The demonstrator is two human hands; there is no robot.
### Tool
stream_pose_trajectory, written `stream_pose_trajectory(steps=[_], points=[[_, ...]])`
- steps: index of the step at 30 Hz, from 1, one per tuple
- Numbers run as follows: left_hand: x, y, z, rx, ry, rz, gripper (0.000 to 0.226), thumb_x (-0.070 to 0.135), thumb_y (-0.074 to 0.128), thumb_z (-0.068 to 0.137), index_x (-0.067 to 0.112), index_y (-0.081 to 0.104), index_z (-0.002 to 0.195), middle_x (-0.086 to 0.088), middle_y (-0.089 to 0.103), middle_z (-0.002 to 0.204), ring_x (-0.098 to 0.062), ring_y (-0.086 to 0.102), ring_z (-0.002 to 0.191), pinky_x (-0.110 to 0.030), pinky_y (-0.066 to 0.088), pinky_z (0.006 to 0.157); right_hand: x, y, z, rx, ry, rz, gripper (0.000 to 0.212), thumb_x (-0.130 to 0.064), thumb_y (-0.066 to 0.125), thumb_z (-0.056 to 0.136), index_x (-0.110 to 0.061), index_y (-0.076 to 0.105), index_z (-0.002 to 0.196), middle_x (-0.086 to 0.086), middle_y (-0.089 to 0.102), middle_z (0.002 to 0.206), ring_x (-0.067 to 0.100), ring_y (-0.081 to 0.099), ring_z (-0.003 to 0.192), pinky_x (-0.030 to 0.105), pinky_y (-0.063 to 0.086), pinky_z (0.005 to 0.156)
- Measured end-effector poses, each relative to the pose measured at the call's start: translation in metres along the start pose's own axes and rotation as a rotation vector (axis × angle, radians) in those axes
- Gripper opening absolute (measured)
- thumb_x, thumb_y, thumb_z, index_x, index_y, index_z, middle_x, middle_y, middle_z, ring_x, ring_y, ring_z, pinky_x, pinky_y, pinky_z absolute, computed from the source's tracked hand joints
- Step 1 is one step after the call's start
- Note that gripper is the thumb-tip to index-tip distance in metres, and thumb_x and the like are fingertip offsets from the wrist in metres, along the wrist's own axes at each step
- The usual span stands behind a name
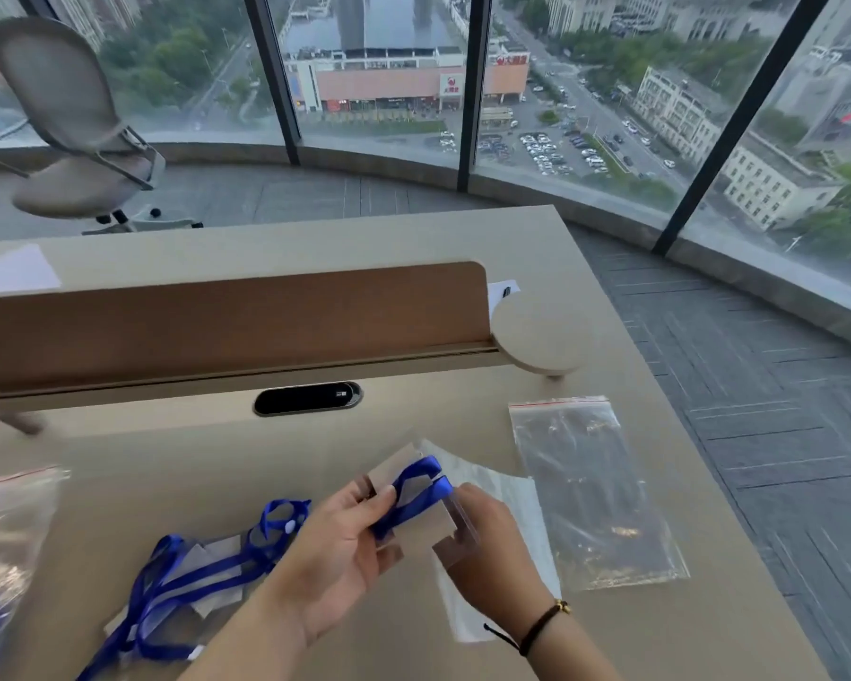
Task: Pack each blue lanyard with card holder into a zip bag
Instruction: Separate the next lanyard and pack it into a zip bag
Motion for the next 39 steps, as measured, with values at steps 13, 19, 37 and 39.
stream_pose_trajectory(steps=[13,19,37,39], points=[[0.028,-0.074,-0.069,0.081,0.108,-0.067,0.027,0.011,0.054,0.096,0.008,0.070,0.117,-0.023,0.065,0.126,-0.039,0.057,0.116,-0.052,0.037,0.104,-0.090,0.049,-0.037,0.052,-0.072,0.035,0.051,-0.001,0.051,0.076,-0.050,0.054,0.089,-0.021,0.051,0.063,0.007,0.046,0.059,0.013,0.038,0.056],[0.033,-0.098,-0.081,0.192,0.123,0.040,0.026,0.007,0.050,0.099,0.005,0.065,0.120,-0.022,0.071,0.115,-0.045,0.064,0.110,-0.057,0.044,0.095,-0.101,0.055,-0.036,0.125,-0.087,0.054,0.045,0.001,0.061,0.078,-0.031,0.065,0.109,-0.012,0.051,0.065,0.009,0.047,0.059,0.013,0.040,0.058],[0.046,-0.106,-0.086,0.167,0.083,0.758,0.011,0.014,0.061,0.095,0.012,0.071,0.097,-0.017,0.075,0.095,-0.035,0.073,0.089,-0.054,0.060,0.078,-0.121,0.061,-0.040,0.196,-0.216,-0.063,0.034,-0.003,0.062,0.086,-0.026,0.065,0.111,-0.017,0.055,0.079,0.007,0.056,0.073,0.010,0.043,0.066],[0.045,-0.103,-0.084,0.174,0.111,0.807,0.010,0.016,0.061,0.093,0.017,0.071,0.095,-0.013,0.076,0.092,-0.031,0.074,0.086,-0.050,0.062,0.074,-0.125,0.064,-0.041,0.184,-0.262,-0.103,0.035,-0.005,0.060,0.085,-0.026,0.064,0.112,-0.023,0.051,0.081,0.001,0.053,0.072,0.009,0.042,0.067]])
Point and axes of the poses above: each hand's wrist, its own z-axis towards the middle knuckle, its own y-axis out of the palm, x = y × z, the point moved 2 cm from there along z, towards the middle knuckle
